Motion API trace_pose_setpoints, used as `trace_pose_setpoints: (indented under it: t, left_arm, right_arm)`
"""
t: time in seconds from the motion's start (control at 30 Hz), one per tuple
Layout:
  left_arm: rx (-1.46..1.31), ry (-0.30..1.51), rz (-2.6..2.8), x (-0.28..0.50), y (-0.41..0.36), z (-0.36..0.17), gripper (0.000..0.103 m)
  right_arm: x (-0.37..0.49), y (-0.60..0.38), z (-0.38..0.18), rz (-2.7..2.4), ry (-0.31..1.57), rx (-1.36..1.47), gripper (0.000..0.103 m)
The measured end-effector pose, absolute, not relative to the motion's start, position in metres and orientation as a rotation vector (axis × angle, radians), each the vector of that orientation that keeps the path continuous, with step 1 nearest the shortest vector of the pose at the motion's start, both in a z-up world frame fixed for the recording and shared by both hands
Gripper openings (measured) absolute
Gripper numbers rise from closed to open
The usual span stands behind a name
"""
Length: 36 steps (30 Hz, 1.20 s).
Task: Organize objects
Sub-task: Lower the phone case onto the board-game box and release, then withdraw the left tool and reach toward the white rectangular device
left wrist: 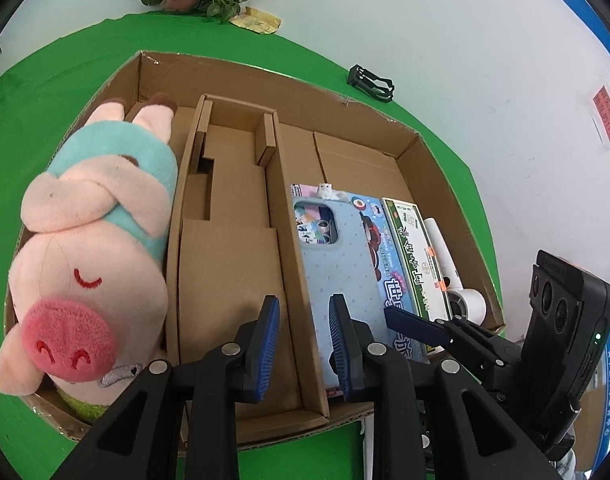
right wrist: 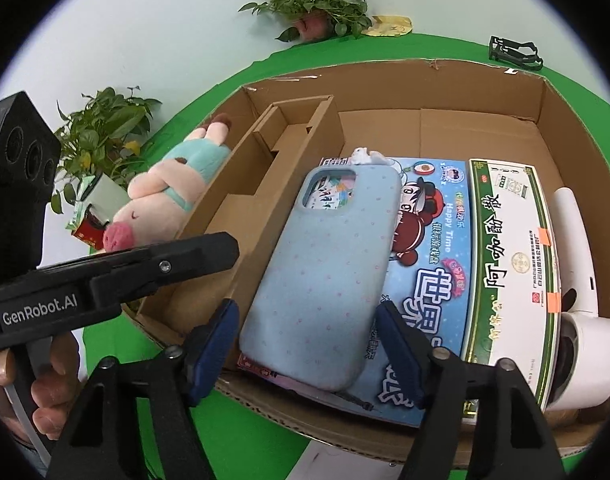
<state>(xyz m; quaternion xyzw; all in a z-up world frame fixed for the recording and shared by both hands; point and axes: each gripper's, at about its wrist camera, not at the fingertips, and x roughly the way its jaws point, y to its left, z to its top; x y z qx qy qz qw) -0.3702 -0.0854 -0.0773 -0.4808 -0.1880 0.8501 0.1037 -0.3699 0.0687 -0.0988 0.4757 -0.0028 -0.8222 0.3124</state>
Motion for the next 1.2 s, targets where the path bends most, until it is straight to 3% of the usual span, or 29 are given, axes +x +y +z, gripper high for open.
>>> trace_pose_setpoints:
  t: [0.13,0.17,0.23,0.3,0.4,0.67,1.2]
  left_arm:
    - [-1.379,-0.53,2.566,-0.361,-0.083,-0.07,0.025]
    - [-1.348,-0.517,2.597,-0.357,-0.083,-0.066,0.03]
    - [-1.258,-0.474,2.676,-0.344,-0.079,-0.052,0.045]
    - [-1.149,-0.417,2.773,-0.328,-0.073,-0.036,0.082]
    - [-0.923,-0.315,2.929,-0.298,-0.06,-0.013,0.103]
    - [-0.753,-0.155,2.996,-0.245,-0.034,0.017,0.103]
    - [-0.723,-0.131,3.023,-0.184,-0.018,0.029,0.103]
  right_arm:
    - [-0.364,0.069,-0.096,-2.215,0.062,1.222,0.07]
    - [-0.363,0.071,-0.094,-2.251,0.086,1.209,0.072]
    - [-0.355,0.078,-0.086,-2.329,0.111,1.159,0.088]
    - [-0.341,0.088,-0.078,-2.387,0.125,1.099,0.093]
    - [-0.315,0.104,-0.07,-2.466,0.157,1.019,0.103]
    - [-0.256,0.126,-0.052,-2.634,0.202,0.883,0.103]
    - [-0.206,0.142,-0.041,-2.684,0.173,0.869,0.103]
